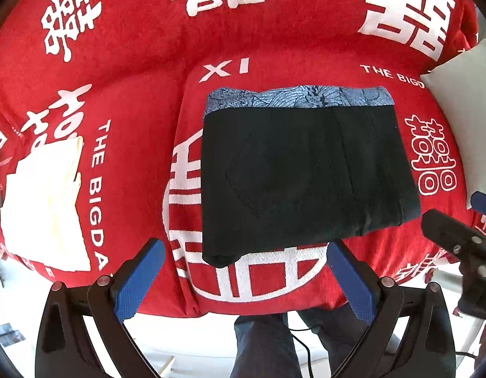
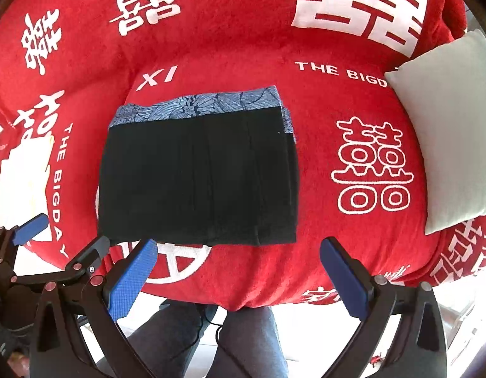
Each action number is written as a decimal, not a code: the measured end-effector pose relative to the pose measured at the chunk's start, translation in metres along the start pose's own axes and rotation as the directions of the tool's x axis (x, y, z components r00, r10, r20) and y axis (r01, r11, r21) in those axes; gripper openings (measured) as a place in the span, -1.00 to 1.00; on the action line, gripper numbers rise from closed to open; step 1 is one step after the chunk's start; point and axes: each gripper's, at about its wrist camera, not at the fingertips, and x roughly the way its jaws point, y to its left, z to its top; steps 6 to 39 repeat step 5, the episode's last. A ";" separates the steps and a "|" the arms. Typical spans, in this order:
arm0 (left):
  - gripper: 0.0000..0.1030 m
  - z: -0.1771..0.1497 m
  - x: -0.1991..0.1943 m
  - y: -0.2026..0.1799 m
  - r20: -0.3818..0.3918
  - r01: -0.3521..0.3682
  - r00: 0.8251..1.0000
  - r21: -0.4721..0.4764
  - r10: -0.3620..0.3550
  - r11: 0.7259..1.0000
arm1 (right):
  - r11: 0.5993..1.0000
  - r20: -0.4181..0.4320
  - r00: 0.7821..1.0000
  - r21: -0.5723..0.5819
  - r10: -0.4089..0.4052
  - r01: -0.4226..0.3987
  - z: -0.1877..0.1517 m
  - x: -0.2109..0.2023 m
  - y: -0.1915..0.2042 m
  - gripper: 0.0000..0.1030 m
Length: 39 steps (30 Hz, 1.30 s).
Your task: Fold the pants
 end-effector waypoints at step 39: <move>1.00 -0.004 -0.004 -0.007 0.008 -0.012 1.000 -0.013 0.012 1.000 | 1.000 0.003 1.000 -0.025 0.011 -0.010 0.003 -0.001 -0.009 0.99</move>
